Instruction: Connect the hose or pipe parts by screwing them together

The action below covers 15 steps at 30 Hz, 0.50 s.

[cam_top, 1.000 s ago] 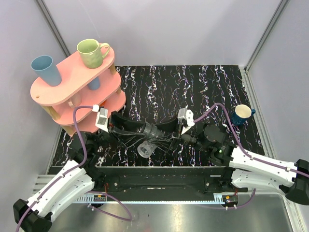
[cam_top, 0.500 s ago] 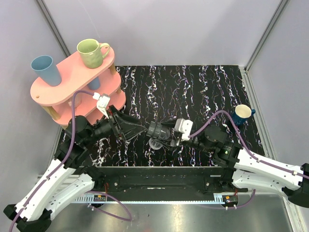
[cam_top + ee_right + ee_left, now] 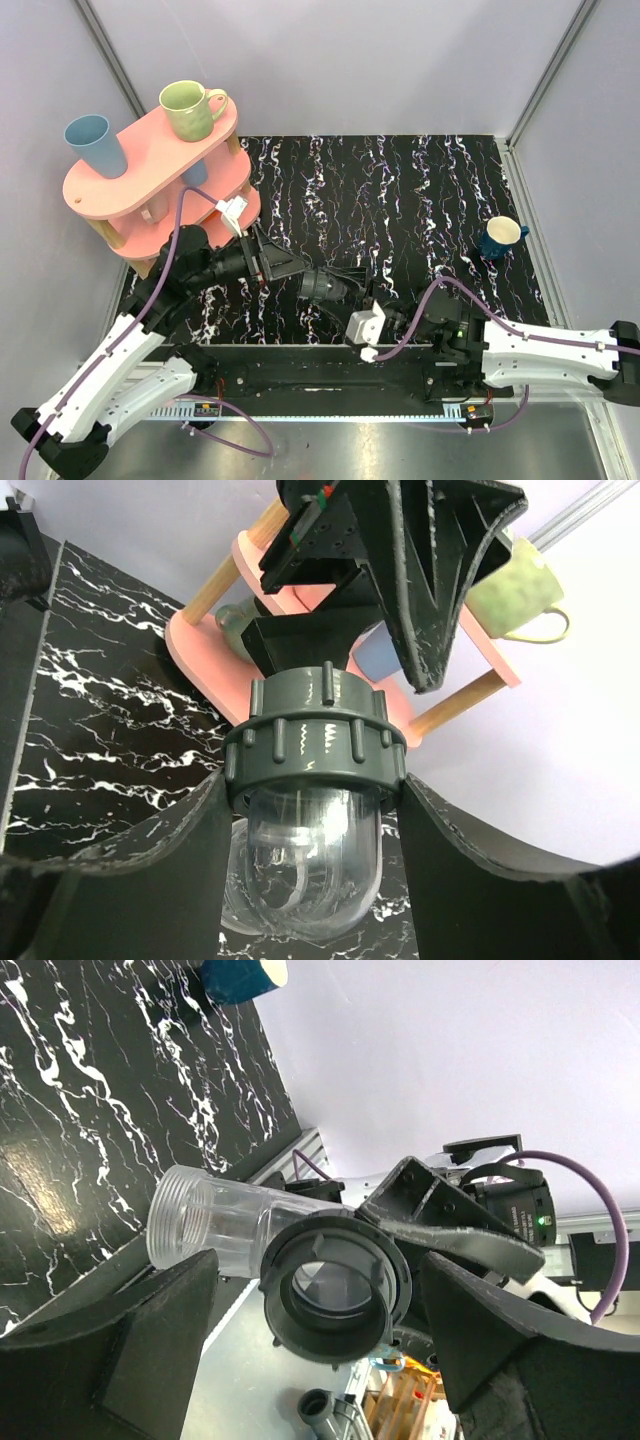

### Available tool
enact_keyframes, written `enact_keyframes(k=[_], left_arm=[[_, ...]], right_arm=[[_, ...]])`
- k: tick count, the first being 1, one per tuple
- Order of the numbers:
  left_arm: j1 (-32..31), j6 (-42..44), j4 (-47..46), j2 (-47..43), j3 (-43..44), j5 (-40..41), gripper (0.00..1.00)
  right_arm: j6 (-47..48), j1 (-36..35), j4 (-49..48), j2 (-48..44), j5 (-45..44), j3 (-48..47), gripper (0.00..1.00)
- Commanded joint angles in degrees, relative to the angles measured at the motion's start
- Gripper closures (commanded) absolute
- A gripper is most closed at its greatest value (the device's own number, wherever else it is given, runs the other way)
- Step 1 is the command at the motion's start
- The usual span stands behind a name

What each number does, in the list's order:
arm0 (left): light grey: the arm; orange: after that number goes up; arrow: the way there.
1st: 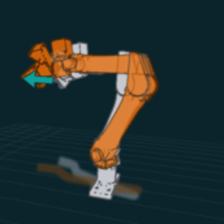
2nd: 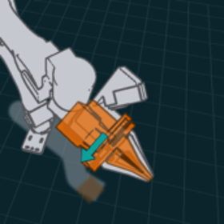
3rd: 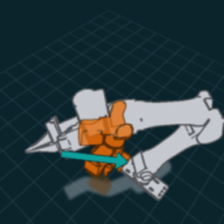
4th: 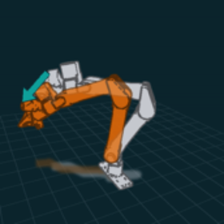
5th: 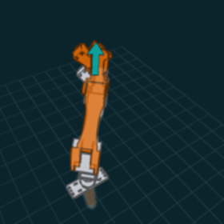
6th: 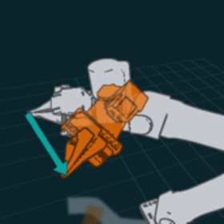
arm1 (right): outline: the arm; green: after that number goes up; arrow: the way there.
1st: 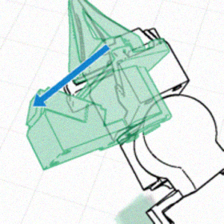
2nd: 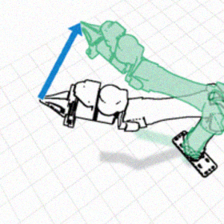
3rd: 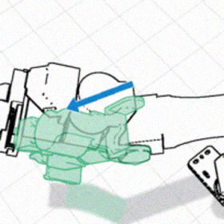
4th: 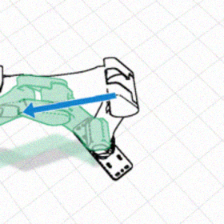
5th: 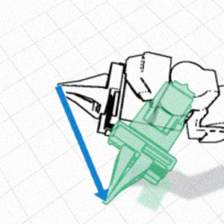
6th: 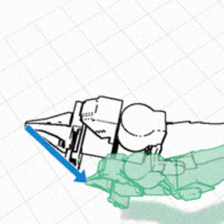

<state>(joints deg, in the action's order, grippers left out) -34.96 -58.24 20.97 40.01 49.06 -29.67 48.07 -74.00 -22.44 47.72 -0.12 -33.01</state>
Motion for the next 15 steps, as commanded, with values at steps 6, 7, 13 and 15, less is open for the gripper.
enact_keyframes(k=[6, 7, 13, 15], left_arm=[[0.33, -7.41, -9.10, 0.42, -4.23, -7.24, 0.20], [0.33, -7.94, -10.50, 0.42, -4.93, -8.29, 0.21], [0.33, -11.19, -13.06, -1.77, -8.45, -8.48, 0.25], [0.33, -11.28, -12.97, -2.65, -8.72, -8.39, 0.24]], right_arm=[[3.43, -2.47, -10.61, 4.65, -4.71, -1.79, 1.00], [2.82, -2.38, -10.61, 5.01, -5.32, -1.88, 1.00], [-1.13, -2.38, -14.30, 5.36, -6.38, 0.05, 1.00], [-2.36, -2.29, -15.09, 4.66, -6.21, 1.02, 1.00]])
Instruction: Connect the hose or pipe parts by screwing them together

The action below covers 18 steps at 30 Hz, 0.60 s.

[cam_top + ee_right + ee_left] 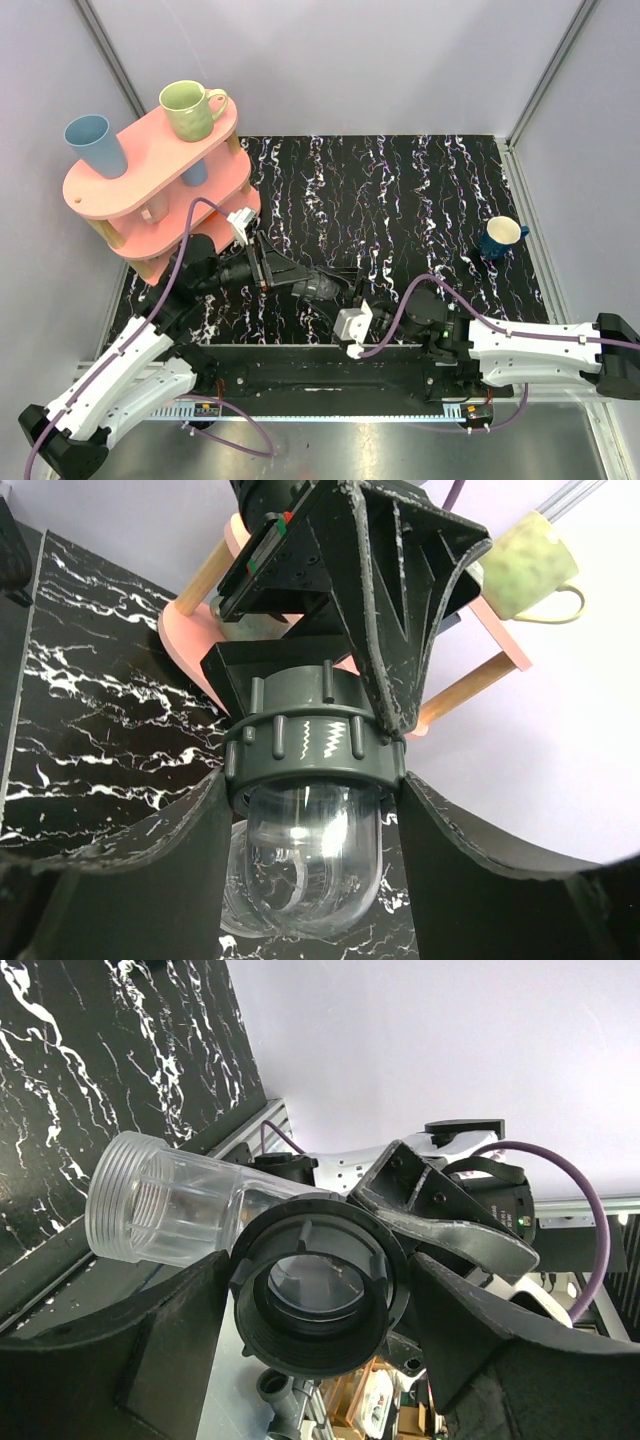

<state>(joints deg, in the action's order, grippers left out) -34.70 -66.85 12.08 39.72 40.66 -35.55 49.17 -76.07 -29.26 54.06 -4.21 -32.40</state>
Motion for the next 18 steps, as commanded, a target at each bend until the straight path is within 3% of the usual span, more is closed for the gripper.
enact_keyframes(k=[1, 8, 18], left_arm=[[0.07, -2.93, -4.43, -2.63, -0.50, -2.59, 0.23], [0.33, -2.14, -2.76, -2.99, 0.20, -1.01, 0.22], [0.42, -3.90, -7.41, 0.09, -0.85, -2.42, 0.25]], right_arm=[[-3.73, -0.22, -8.36, -1.85, -2.38, 0.67, 1.00], [-5.75, -0.22, -6.87, -5.19, -2.21, 2.34, 1.00], [-7.24, -0.22, -5.99, -5.38, -0.98, 1.90, 1.00]])
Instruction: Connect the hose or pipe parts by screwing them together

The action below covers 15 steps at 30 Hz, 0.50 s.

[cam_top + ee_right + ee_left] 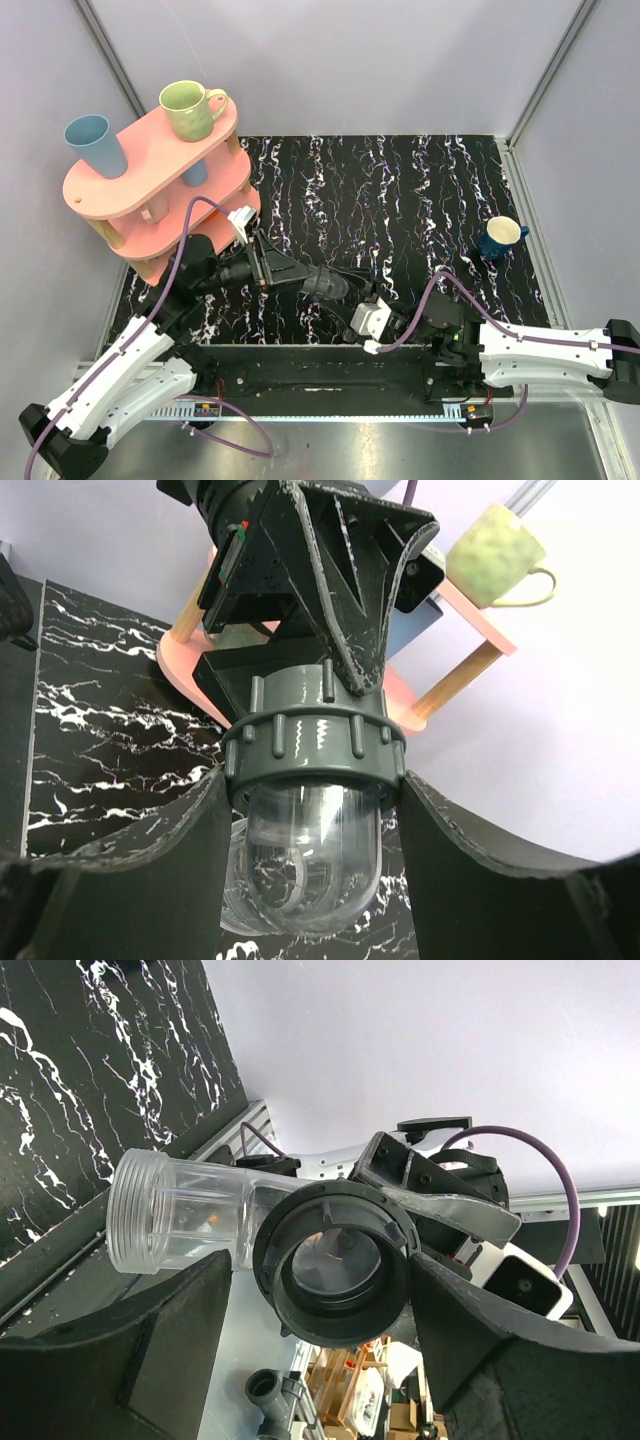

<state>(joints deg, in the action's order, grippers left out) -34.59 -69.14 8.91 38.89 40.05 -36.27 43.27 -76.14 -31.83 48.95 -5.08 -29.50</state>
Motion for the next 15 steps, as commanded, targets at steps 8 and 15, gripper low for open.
enact_keyframes(k=[8, 15], left_arm=[[0.22, 2.25, -10.73, 0.57, -2.52, -5.65, 0.81], [0.22, 9.64, -44.15, 0.39, -12.52, -13.72, 1.00]], right_arm=[[-11.52, 0.11, -3.33, 0.71, -3.09, -3.01, 1.00], [-44.72, 13.61, 4.23, -2.10, 9.89, -6.80, 1.00]])
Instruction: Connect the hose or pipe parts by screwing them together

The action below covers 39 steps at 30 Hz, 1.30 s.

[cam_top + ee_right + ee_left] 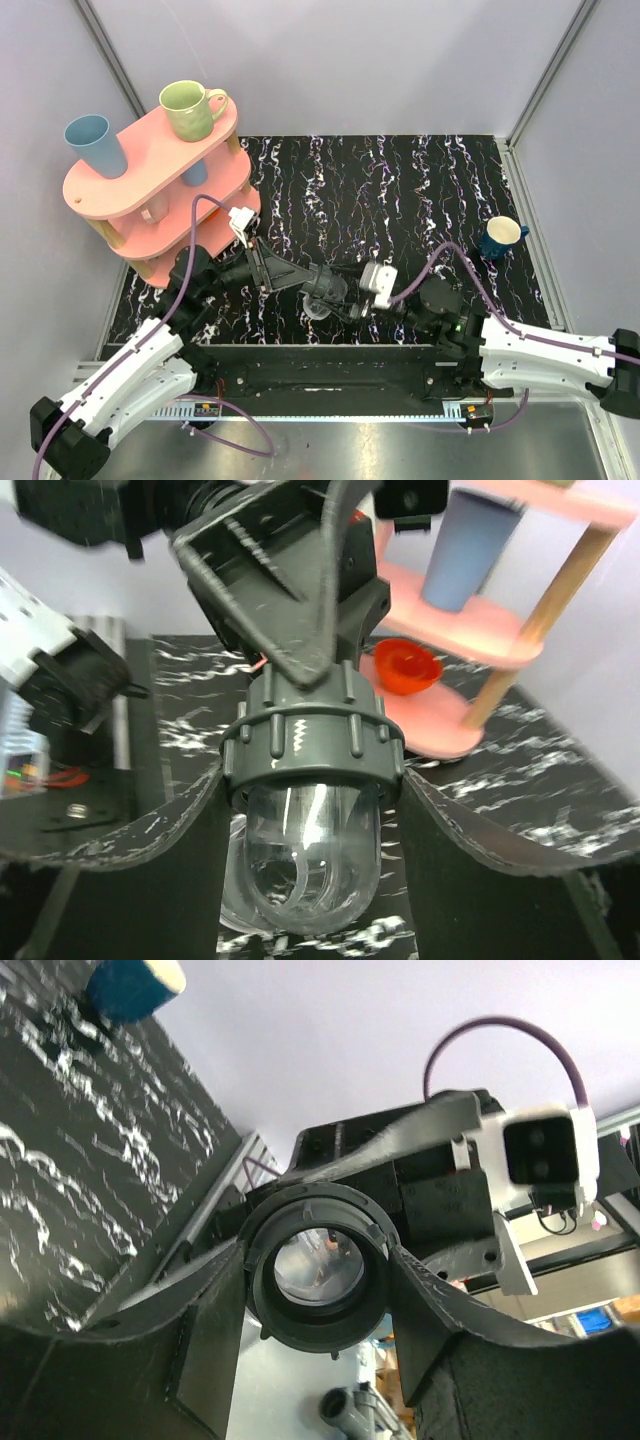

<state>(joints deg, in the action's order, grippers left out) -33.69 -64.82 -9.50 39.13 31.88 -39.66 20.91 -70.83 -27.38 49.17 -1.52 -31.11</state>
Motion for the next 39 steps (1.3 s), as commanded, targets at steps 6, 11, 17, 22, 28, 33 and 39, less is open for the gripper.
enact_keyframes(k=[6, 11, 17, 22, 28, 33, 39], left_arm=[[-1.20, 15.67, -40.60, -0.29, -8.85, -12.28, 1.00], [-1.38, 31.30, -26.07, -1.34, -7.19, -12.29, 1.00], [-1.29, 38.80, 0.65, -3.62, 1.86, -1.31, 0.23], [-1.20, 32.32, 11.58, -4.94, 8.54, 6.59, 0.12], [0.12, 18.19, 24.96, -1.18, 16.37, 7.42, 0.15], [0.64, 7.61, 28.13, 5.16, 18.92, -0.58, 0.16], [3.37, 2.34, 22.26, 5.95, 16.04, -7.51, 0.15]], right_arm=[[-40.31, 12.29, 1.88, -0.74, 14.34, -7.73, 1.00], [-55.06, 14.57, 2.42, 2.51, 17.42, -9.14, 1.00], [-44.68, 14.58, 4.68, -1.07, 14.28, -6.68, 1.00], [-30.34, 14.66, 14.45, -4.34, 9.96, -8.43, 1.00], [-5.73, 14.66, 13.23, -8.20, 18.90, -6.34, 1.00], [16.95, 13.09, 4.55, -11.98, 17.80, -1.15, 1.00], [35.94, 8.26, 8.56, -12.61, 11.64, -1.49, 1.00]])
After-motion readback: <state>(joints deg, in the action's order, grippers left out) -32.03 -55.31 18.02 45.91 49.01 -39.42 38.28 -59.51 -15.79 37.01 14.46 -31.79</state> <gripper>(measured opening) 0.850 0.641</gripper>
